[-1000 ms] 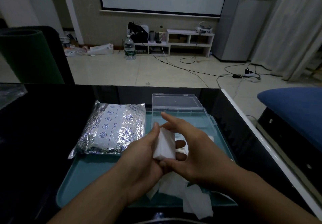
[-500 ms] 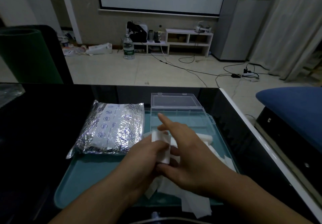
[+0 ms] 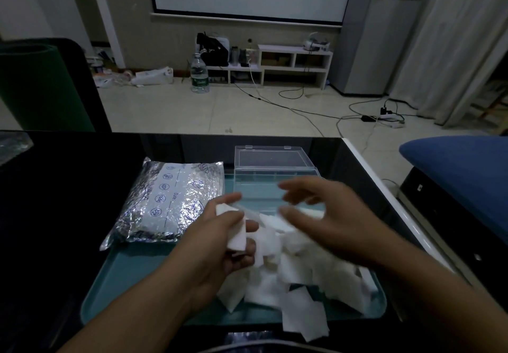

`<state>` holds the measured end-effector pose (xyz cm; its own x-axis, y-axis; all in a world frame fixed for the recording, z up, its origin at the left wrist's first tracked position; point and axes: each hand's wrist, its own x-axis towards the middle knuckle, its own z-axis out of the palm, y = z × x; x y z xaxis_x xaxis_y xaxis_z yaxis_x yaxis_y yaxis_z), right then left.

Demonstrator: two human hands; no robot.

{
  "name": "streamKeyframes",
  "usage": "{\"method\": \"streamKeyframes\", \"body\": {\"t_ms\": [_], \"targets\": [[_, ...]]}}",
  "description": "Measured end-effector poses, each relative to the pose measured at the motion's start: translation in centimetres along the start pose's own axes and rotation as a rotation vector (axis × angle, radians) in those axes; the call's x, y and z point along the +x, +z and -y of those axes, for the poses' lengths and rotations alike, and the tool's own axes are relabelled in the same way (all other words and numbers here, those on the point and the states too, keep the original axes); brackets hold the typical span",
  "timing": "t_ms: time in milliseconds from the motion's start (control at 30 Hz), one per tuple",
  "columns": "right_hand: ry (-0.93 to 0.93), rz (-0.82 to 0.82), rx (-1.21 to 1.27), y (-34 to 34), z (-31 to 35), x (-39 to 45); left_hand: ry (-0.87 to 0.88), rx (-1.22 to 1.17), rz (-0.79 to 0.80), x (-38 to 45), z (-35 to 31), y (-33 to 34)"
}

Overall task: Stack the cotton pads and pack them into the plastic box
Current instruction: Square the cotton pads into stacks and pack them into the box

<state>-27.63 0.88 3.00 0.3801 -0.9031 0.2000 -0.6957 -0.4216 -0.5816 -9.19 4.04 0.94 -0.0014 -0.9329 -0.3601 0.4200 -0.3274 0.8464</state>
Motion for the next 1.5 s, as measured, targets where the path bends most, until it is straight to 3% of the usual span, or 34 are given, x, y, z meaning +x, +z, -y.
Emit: {"method": "streamKeyframes", "body": {"t_ms": [67,167,367,533,767,967,1067,1167,1433,1500], "targets": [[0.149,-0.027,-0.13,-1.0,-2.1,0.3,-0.006,-0.031,0.011,-0.1,-0.3,-0.2],[0.282,0.126,-0.281,-0.8,-3.4,0.1,-0.027,-0.072,0.028,-0.4,-0.5,0.0],[0.277,0.207,-0.316,0.4,-3.0,0.4,-0.059,-0.156,0.079,-0.4,-0.6,-0.1],[0.265,0.148,-0.291,0.0,-2.6,0.8,-0.049,-0.137,0.113,-0.2,-0.5,-0.3],[0.344,0.057,0.009,-1.8,-2.5,0.8,-0.035,-0.114,0.097,0.2,-0.4,-0.8],[0.517,-0.033,0.864,-1.4,0.5,-0.1,0.017,-0.146,0.05,0.2,-0.2,-0.4],[0.525,0.022,0.952,0.4,2.6,-0.4,0.008,-0.194,0.094,0.0,-0.2,0.1],[0.488,0.009,0.909,1.4,3.5,-0.5,-0.002,-0.226,0.08,0.0,-0.1,0.1],[0.367,-0.05,0.399,3.3,3.5,-0.6,-0.004,-0.228,0.129,-0.2,0.0,0.1],[0.334,-0.079,0.377,2.9,3.1,-0.4,0.0,-0.214,0.129,-0.1,0.1,-0.1]]}}
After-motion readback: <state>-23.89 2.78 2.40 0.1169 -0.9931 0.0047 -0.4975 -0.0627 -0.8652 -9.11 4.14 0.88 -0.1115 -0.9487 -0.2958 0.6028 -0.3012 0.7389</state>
